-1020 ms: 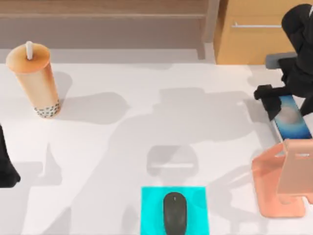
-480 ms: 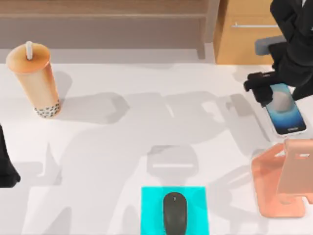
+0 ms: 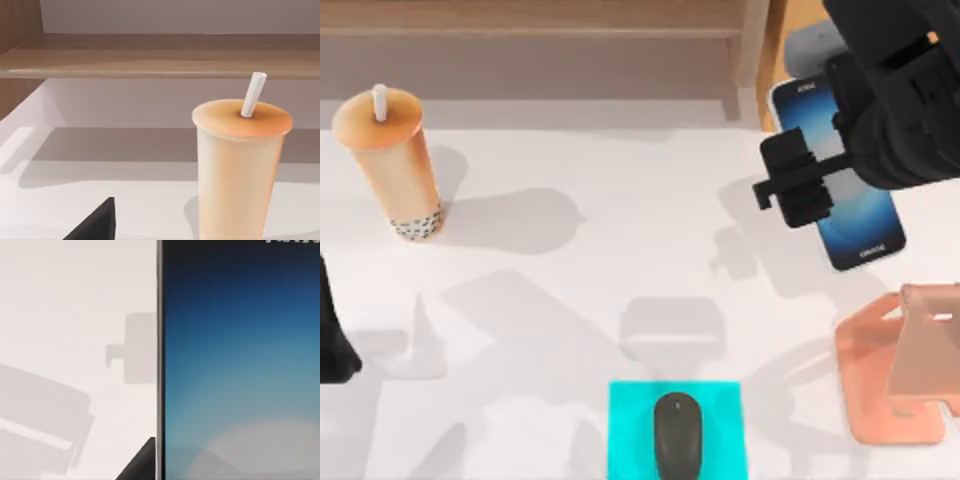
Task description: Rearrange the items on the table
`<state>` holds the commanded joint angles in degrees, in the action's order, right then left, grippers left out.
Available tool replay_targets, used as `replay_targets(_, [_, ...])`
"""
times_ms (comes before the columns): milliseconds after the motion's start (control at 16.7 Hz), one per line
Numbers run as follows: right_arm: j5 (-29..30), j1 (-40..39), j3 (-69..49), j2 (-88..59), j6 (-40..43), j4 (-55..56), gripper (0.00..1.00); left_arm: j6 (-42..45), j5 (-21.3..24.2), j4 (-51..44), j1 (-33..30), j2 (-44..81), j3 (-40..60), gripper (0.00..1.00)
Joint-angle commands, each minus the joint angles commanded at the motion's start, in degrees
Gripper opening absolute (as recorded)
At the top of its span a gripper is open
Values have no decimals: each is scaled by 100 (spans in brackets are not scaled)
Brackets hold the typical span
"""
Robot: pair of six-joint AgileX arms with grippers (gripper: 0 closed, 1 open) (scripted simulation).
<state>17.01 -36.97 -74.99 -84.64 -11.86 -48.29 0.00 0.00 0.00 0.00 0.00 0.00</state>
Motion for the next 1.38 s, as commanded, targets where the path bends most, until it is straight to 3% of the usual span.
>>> replay_targets(360, [1230, -1314, 1406, 1789, -1013, 305, 0, 0, 0, 0, 0, 0, 0, 100])
replay_targets(660, [2892, -2436, 3392, 3708, -2545, 415, 0, 0, 0, 0, 0, 0, 0, 100])
replay_targets(840, [3599, -2956, 4206, 4470, -3223, 430, 0, 0, 0, 0, 0, 0, 0, 100])
replay_targets(1020, [3859, -3169, 4523, 4767, -3476, 438, 0, 0, 0, 0, 0, 0, 0, 100])
replay_targets(1380, [3814, -3181, 4465, 4793, -3418, 472, 0, 0, 0, 0, 0, 0, 0, 100])
